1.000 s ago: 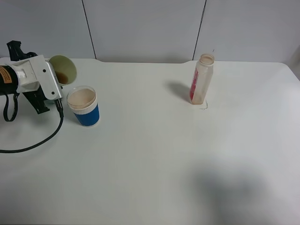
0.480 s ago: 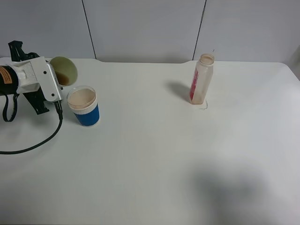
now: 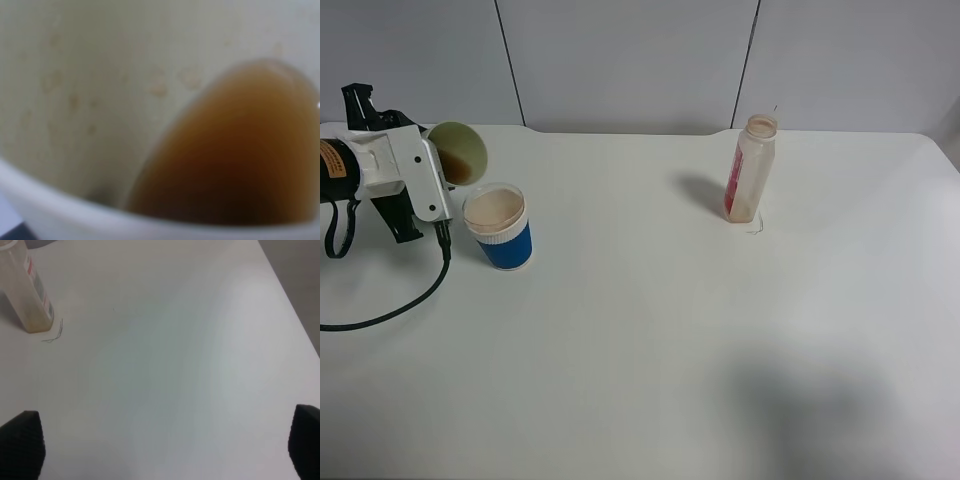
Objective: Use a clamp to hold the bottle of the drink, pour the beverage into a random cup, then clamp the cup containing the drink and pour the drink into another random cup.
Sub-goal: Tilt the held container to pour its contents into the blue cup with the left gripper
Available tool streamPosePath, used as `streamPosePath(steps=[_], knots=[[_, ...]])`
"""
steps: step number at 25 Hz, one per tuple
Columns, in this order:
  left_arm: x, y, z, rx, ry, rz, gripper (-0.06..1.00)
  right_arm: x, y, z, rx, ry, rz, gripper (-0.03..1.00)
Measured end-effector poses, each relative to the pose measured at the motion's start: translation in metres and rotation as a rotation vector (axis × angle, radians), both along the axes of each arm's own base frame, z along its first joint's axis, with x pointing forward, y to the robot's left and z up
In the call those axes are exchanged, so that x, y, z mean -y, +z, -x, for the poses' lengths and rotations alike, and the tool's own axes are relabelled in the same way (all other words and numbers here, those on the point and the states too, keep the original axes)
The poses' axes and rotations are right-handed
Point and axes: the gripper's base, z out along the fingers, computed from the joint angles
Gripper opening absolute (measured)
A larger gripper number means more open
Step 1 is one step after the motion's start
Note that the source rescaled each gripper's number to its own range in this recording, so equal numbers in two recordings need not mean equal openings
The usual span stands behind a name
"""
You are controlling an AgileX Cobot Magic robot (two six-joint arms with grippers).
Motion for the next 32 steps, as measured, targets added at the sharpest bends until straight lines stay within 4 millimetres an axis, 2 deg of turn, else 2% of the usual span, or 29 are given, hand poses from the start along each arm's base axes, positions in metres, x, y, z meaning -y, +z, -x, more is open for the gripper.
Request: streamPosePath(steps=[10, 14, 20, 32], knots=[[0.001, 0.002, -0.002, 0.017, -0.025, -0.022, 0.01, 0.000, 0.000, 0.000, 0.000, 0.000, 0.000, 0.98], [0.007, 0.004, -0.004, 0.026, -0.046, -0.022, 0.01, 0.000, 0.000, 0.000, 0.000, 0.000, 0.000, 0.98], [0.012, -0.002, -0.008, 0.006, -0.064, -0.026, 0.01, 0.000, 0.000, 0.000, 0.000, 0.000, 0.000, 0.98], [0.012, -0.002, -0.008, 0.020, -0.089, -0.066, 0.01, 0.000, 0.000, 0.000, 0.000, 0.000, 0.000, 0.98]])
